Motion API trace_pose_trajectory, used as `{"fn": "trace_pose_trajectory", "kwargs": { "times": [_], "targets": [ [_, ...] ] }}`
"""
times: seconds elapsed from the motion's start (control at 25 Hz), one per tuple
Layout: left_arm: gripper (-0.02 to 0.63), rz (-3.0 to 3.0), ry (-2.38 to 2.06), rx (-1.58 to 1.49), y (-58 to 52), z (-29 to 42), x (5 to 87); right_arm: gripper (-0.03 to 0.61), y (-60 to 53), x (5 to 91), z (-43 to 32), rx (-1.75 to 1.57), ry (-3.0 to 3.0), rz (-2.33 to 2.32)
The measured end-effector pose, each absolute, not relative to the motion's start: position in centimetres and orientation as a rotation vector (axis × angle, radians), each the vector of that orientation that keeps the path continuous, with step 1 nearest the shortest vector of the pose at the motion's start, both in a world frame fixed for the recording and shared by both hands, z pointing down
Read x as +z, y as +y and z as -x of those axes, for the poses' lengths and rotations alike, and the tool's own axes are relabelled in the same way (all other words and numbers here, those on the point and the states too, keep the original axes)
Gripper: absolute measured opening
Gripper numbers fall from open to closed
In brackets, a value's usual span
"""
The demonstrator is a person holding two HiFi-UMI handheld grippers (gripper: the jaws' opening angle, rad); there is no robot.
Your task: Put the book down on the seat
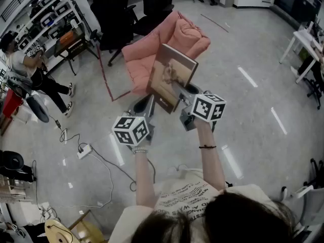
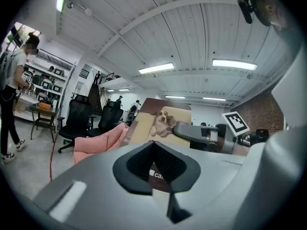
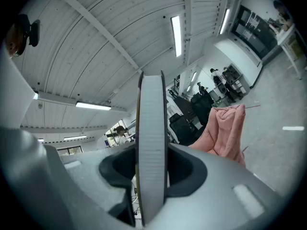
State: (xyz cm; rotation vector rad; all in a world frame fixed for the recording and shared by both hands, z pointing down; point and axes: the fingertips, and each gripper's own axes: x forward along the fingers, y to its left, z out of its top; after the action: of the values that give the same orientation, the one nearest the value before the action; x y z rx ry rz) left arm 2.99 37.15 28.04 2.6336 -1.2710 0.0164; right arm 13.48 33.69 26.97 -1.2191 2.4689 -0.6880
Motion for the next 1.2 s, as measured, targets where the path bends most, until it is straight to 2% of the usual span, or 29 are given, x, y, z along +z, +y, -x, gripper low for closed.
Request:
{"fn": "trace_pose_trajectory", "kwargs": {
  "times": [1.2],
  "targets": [
    [0.000,-2.547,-1.314,0.005,35.4,-4.2,30.5,0.149,30.5,30.2,-15.4,-0.807,2.436,1.255]
  ]
}}
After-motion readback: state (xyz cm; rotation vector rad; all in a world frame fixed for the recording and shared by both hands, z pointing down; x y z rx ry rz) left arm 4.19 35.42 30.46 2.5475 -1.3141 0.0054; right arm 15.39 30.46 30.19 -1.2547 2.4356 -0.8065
